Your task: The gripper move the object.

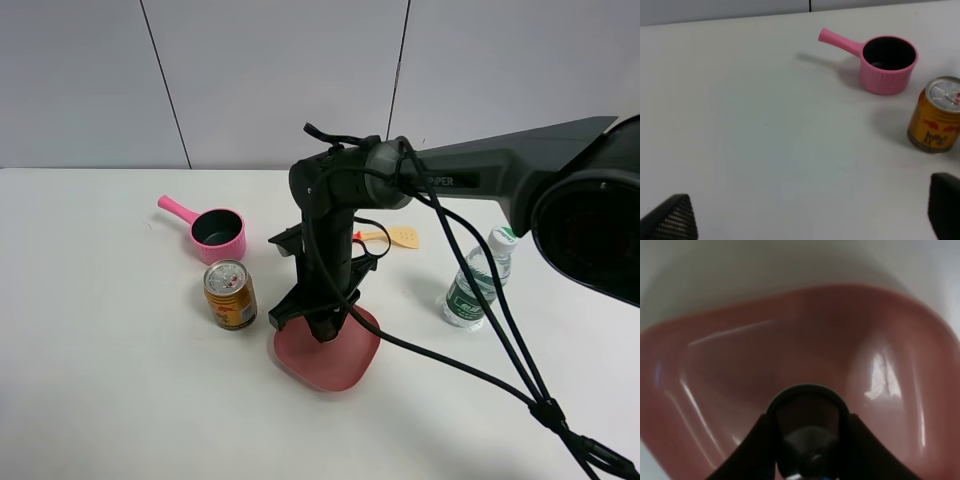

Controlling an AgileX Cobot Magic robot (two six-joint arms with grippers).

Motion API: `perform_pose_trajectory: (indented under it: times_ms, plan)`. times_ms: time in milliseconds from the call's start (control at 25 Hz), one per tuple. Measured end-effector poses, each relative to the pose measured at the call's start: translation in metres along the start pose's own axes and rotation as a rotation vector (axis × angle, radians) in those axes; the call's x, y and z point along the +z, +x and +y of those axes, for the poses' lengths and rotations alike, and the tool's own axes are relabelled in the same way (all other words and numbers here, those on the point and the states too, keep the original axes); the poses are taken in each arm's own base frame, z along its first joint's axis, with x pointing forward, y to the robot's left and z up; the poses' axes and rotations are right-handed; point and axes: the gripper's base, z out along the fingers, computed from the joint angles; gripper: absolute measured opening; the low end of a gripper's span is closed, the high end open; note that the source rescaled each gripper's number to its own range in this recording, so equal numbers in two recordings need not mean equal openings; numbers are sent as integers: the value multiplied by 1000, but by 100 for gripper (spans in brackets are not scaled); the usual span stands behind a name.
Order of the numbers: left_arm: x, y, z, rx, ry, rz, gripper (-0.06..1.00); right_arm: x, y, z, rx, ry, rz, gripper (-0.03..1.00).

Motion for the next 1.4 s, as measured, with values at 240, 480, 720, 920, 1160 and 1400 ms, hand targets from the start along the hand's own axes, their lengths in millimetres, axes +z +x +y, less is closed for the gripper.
perform_pose_trajectory:
  times_ms: [240, 480, 720, 920, 1160, 1400]
  plan:
    - [0, 0, 0, 0, 0, 0, 100, 2, 0, 0, 2, -2, 4, 43]
    - [0, 0, 0, 0, 0, 0, 100, -11, -3, 1, 0, -2, -70, 74]
    - [0, 0, 0, 0, 0, 0, 100, -67, -1, 5, -25, 25, -285, 83]
    - [0, 0, 0, 0, 0, 0, 100, -102, 3, 6, -44, 51, -423, 83]
    - [0, 0, 0, 0, 0, 0, 100, -147, 4, -10, -39, 110, -673, 83]
    - [0, 0, 0, 0, 0, 0, 100, -187, 12, -59, 49, 193, -885, 83]
